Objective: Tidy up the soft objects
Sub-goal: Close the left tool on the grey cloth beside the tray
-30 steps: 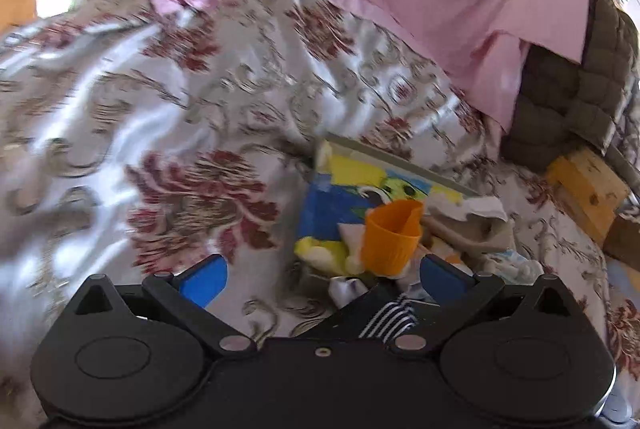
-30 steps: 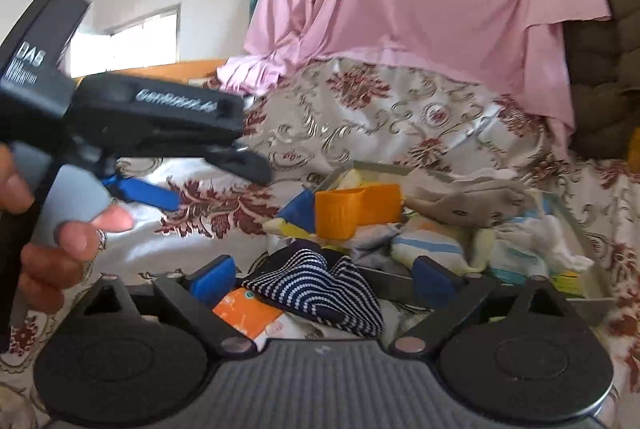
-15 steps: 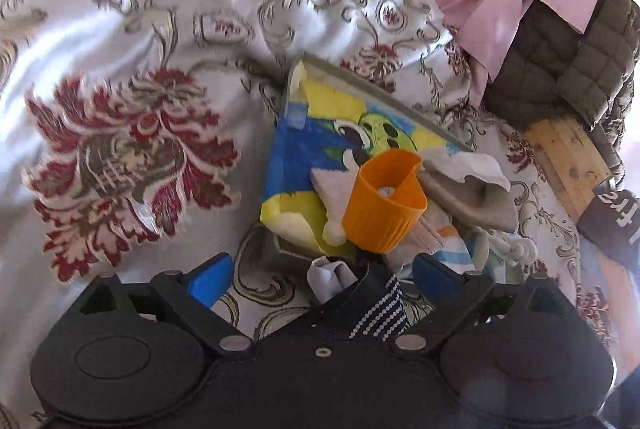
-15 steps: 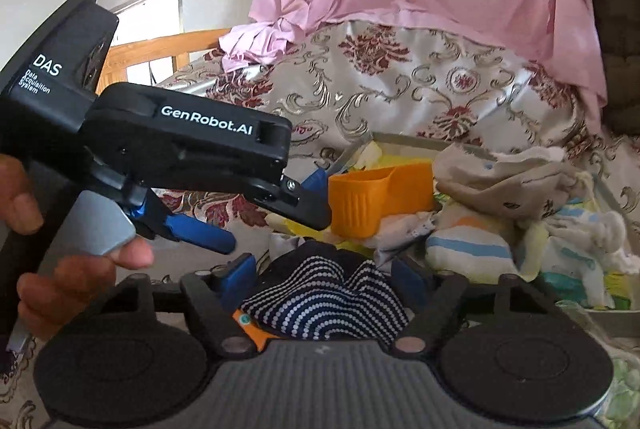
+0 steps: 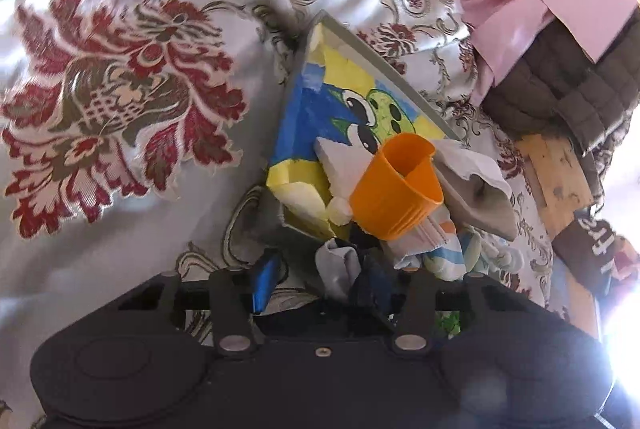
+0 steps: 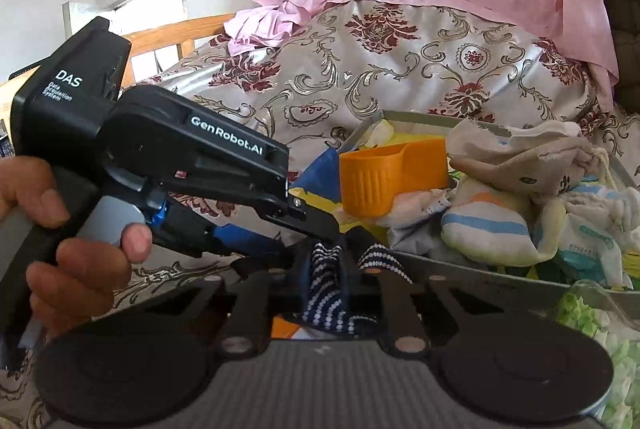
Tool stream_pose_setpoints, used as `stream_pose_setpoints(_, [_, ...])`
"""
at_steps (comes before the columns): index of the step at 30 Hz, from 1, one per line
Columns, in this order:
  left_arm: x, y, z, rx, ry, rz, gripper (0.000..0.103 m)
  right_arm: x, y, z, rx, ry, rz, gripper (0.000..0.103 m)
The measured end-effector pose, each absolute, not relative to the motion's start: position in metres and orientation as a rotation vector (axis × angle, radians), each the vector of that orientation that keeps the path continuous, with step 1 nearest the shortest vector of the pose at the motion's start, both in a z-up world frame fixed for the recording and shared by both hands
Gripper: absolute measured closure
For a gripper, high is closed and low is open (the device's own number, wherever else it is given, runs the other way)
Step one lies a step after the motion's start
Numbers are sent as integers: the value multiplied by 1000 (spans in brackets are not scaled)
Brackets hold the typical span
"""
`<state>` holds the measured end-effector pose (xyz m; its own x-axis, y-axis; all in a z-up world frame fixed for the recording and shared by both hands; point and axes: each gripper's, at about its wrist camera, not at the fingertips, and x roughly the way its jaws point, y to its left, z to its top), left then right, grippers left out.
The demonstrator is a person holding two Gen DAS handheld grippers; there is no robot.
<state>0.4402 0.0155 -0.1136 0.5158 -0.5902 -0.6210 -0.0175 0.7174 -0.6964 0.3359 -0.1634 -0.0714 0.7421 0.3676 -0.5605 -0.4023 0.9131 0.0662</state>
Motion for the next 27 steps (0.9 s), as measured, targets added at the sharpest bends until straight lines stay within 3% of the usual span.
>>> stream_pose_setpoints(4, [439, 18, -115, -762, 980, -395, 70, 332, -166, -69, -58, 605, 413, 94])
stream_pose_setpoints(6, [437, 19, -114, -761, 974, -396, 83, 329, -168, -67, -56, 604, 407, 97])
stream_pose_setpoints(12, [434, 17, -110, -741, 953, -394, 92, 324, -175, -61, -52, 592, 390, 98])
stream_pose_setpoints(27, [425, -9, -81, -429, 931, -417, 96, 308, -243, -25, 4, 554, 219, 100])
